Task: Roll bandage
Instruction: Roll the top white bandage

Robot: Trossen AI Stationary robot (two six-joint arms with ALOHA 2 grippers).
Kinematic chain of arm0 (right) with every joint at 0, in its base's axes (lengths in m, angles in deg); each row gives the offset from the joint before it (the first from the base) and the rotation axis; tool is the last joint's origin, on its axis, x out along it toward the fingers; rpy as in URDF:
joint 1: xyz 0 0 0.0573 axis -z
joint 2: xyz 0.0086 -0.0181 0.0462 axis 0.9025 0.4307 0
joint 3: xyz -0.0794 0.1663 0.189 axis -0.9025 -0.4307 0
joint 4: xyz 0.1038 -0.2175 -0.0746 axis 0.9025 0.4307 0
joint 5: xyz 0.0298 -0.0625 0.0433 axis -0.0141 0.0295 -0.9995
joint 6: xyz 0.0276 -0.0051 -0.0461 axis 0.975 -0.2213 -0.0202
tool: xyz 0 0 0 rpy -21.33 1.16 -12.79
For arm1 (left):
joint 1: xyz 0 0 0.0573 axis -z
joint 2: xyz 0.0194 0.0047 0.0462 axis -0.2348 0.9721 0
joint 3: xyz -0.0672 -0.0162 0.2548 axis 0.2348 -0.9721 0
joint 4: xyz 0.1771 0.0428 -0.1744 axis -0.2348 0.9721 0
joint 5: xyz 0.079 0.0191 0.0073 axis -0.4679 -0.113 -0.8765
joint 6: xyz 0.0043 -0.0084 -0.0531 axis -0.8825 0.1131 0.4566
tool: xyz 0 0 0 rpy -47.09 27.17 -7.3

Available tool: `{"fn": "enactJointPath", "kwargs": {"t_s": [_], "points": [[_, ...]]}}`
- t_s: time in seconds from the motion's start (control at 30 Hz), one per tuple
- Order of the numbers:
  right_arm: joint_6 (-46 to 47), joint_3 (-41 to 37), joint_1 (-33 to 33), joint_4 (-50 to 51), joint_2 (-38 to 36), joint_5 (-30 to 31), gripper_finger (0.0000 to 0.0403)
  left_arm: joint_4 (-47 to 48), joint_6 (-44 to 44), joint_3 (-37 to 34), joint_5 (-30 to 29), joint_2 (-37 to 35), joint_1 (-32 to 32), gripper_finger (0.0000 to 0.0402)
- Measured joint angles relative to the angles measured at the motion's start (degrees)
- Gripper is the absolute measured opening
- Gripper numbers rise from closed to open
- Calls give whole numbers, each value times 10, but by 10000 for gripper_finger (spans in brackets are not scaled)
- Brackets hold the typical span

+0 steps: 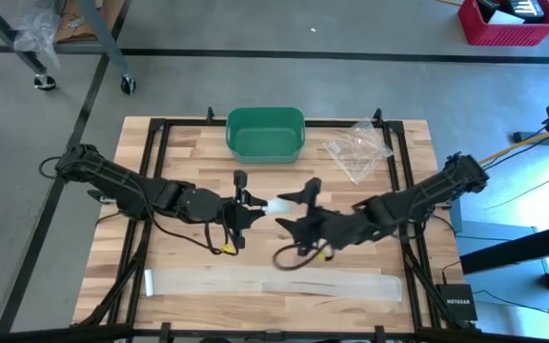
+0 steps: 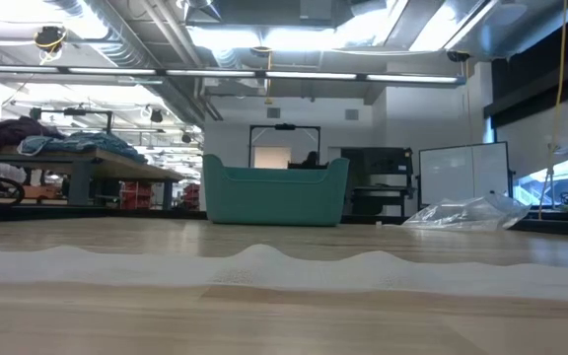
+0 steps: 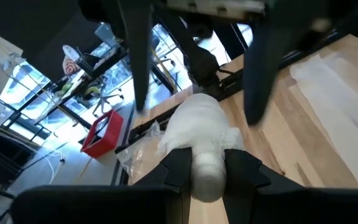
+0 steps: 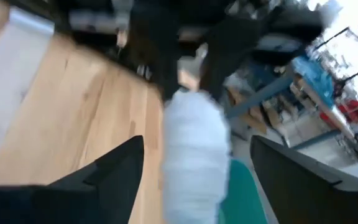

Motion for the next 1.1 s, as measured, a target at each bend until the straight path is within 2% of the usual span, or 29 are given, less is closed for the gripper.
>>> {"fn": "enactJointPath", "kwargs": {"t_s": [0.13, 0.23, 0.8, 0.97, 1.1], "points": [[34, 82, 13, 106, 50, -1, 279, 0, 6, 0, 0, 0, 0, 54], [36, 114, 15, 143, 73, 0, 262, 0, 18, 0, 0, 0, 0, 54], [25, 120, 19, 175, 79, 18, 103, -1, 42, 0, 0, 0, 0, 54], [19, 120, 19, 186, 79, 19, 76, 11, 52, 0, -5, -3, 5, 54], [19, 120, 19, 180, 79, 19, 73, 16, 58, 0, -20, -15, 15, 61]]}}
